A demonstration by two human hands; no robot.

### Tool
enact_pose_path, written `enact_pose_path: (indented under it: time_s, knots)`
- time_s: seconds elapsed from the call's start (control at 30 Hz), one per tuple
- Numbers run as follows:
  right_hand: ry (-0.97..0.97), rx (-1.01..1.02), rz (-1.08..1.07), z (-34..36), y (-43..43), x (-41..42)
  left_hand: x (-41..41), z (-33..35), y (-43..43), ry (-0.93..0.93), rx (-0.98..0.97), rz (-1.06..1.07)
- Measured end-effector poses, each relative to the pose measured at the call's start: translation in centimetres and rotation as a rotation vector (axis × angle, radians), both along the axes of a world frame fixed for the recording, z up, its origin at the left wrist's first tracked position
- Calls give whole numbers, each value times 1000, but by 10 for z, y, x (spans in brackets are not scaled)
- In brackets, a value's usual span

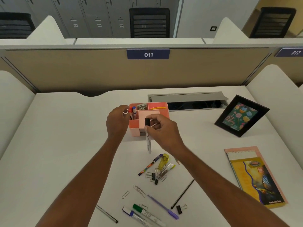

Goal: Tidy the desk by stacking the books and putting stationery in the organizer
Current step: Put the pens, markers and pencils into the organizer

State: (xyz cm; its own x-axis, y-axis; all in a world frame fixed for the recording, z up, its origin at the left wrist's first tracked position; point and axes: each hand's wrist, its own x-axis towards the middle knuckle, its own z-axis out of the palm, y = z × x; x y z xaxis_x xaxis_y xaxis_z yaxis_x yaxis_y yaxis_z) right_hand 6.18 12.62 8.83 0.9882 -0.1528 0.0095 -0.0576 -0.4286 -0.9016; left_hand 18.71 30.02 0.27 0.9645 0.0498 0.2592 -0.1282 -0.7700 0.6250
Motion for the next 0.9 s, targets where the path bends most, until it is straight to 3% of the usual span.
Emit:
enact_pose_path:
  time_s: [0.43,0.9]
  knots:
    - [-179,-168,-14,0,13,87,-12,0,12,24,-51,28]
    - [-134,-231,-8,-30,21,125,-45,-12,34,15,-147,11]
